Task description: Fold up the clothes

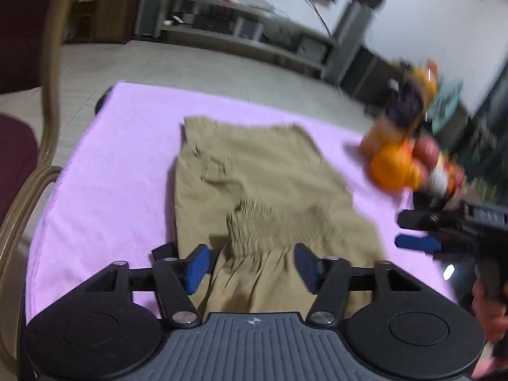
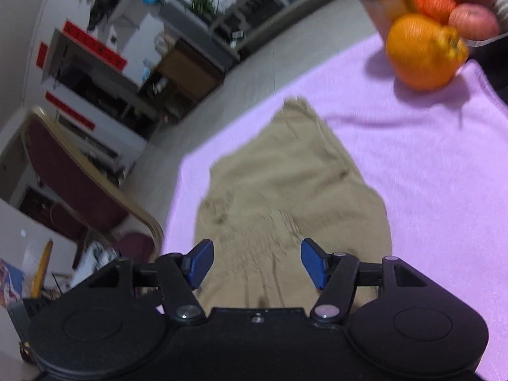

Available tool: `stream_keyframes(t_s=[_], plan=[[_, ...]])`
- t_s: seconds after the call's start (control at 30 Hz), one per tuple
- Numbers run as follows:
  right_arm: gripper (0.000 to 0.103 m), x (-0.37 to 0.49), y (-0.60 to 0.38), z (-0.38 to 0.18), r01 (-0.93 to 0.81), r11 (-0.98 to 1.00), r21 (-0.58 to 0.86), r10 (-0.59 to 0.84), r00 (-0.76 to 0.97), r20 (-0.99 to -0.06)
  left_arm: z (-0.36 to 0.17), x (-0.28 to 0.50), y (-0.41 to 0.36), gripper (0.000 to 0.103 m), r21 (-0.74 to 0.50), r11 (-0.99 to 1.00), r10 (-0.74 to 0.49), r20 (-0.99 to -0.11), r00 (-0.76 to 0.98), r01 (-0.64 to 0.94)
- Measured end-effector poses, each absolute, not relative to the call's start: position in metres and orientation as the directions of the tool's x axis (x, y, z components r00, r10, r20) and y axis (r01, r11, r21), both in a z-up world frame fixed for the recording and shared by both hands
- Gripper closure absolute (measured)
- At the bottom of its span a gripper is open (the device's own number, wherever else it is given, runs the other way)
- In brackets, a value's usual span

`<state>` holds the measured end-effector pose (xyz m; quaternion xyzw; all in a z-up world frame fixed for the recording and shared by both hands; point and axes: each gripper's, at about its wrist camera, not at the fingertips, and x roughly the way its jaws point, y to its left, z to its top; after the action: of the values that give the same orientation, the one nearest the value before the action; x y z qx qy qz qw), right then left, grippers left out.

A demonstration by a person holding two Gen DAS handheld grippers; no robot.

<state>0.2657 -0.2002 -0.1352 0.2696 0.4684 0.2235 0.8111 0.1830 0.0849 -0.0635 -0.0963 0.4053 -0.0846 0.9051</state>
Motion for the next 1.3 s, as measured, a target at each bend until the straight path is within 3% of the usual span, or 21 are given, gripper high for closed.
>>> stream_keyframes(t_s=[0.13,0.2,0.37,0.4,0.43,0.6,0.77,0.83,0.9,0.97,1.03,1.2,1.23,1.3], plan=[[0.057,0.277,-0.178,-0.158,-0.165,0.833,0.529,0.544,0.419,-0.727,-0.087,0.181,0.061,0.067,-0.082,0.981,-0.176,-0.746,0.642,0.174],[0.057,0.280,-0.168,-0.164,-0.201,0.851,0.484,0.522,0.409,-0.749,-0.099,0.185,0.053,0.072,-0.022,0.982,-0.137,-0.761,0.634,0.186],[0.059,0.279,-0.142,-0.180,-0.275,0.879,0.389,0.473,0.400,-0.785,-0.120,0.198,0.047,0.071,0.050,0.993,-0.027,-0.787,0.617,0.108],[0.066,0.276,-0.139,-0.179,-0.286,0.887,0.361,0.455,0.418,-0.786,-0.121,0.199,0.046,0.070,0.050,0.994,-0.018,-0.786,0.618,0.092],[0.080,0.274,-0.135,-0.178,-0.297,0.895,0.333,0.437,0.437,-0.786,-0.122,0.198,0.044,0.070,0.060,0.994,-0.009,-0.784,0.621,0.090],[0.078,0.269,-0.133,-0.182,-0.281,0.918,0.280,0.385,0.458,-0.801,-0.121,0.191,0.042,0.067,0.097,0.991,0.014,-0.773,0.635,0.096],[0.064,0.250,-0.165,-0.149,-0.237,0.892,0.385,0.452,0.510,-0.732,-0.079,0.152,0.083,0.066,-0.154,0.987,-0.084,-0.741,0.666,-0.047],[0.060,0.238,-0.186,-0.137,-0.223,0.866,0.447,0.492,0.535,-0.687,-0.069,0.134,0.097,0.070,-0.226,0.972,-0.121,-0.720,0.684,-0.066],[0.061,0.232,-0.203,-0.133,-0.191,0.828,0.528,0.539,0.531,-0.653,-0.072,0.124,0.103,0.073,-0.271,0.960,-0.159,-0.721,0.674,-0.064],[0.071,0.230,-0.216,-0.136,-0.151,0.765,0.626,0.606,0.498,-0.621,-0.080,0.119,0.101,0.085,-0.302,0.952,-0.201,-0.731,0.653,-0.045],[0.079,0.230,-0.221,-0.145,-0.112,0.691,0.714,0.679,0.440,-0.588,-0.085,0.119,0.092,0.085,-0.285,0.958,-0.216,-0.743,0.633,-0.008],[0.079,0.245,-0.201,-0.193,0.021,0.593,0.805,0.782,0.222,-0.582,-0.109,0.137,0.069,0.084,-0.083,0.997,-0.072,-0.815,0.575,0.007],[0.079,0.250,-0.196,-0.203,0.044,0.611,0.790,0.773,0.181,-0.608,-0.112,0.138,0.067,0.079,-0.055,0.998,-0.055,-0.820,0.570,0.017],[0.100,0.256,-0.194,-0.219,0.076,0.678,0.731,0.721,0.127,-0.681,-0.117,0.138,0.063,0.079,0.002,0.999,-0.022,-0.823,0.568,0.041]])
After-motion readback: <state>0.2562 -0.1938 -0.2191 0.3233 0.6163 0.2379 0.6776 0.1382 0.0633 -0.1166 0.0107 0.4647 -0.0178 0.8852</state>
